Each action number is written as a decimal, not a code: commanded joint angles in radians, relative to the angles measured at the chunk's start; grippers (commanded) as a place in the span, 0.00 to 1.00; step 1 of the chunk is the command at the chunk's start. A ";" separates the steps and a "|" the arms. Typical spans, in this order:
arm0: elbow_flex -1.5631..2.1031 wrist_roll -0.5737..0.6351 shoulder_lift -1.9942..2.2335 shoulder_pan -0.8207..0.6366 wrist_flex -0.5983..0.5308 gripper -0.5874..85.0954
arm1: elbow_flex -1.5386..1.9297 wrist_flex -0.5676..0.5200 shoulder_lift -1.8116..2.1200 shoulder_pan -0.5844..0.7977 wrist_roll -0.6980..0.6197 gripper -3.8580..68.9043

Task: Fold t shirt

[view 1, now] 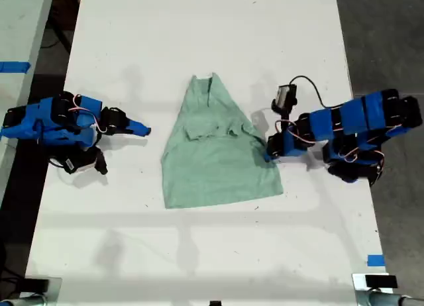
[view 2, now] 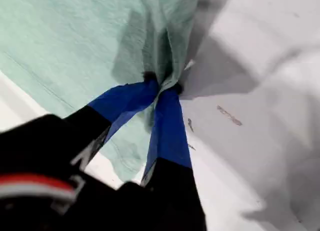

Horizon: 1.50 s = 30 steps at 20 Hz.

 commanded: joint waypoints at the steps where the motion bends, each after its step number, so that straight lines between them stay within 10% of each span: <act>1: 0.043 0.009 0.008 0.002 0.002 0.06 | -0.173 0.095 0.080 0.023 -0.083 0.07; 9: 0.043 0.018 0.008 -0.003 0.002 0.06 | -1.302 0.371 -0.749 -0.103 -0.247 0.07; 11: 0.043 0.023 0.008 0.000 0.002 0.06 | -1.578 0.437 -0.974 -0.132 -0.273 0.20; 14: 0.043 0.025 0.008 0.002 0.002 0.06 | -1.560 0.476 -0.925 -0.133 -0.249 0.39; 21: 0.043 0.028 0.008 0.002 0.002 0.06 | -1.220 0.712 -0.430 -0.097 -0.163 0.31; 26: 0.043 0.028 0.008 -0.002 0.002 0.05 | -0.371 0.379 0.233 -0.106 -0.083 0.05; 30: 0.043 -0.002 0.008 -0.006 0.002 0.02 | 0.250 0.192 0.719 -0.117 -0.012 0.08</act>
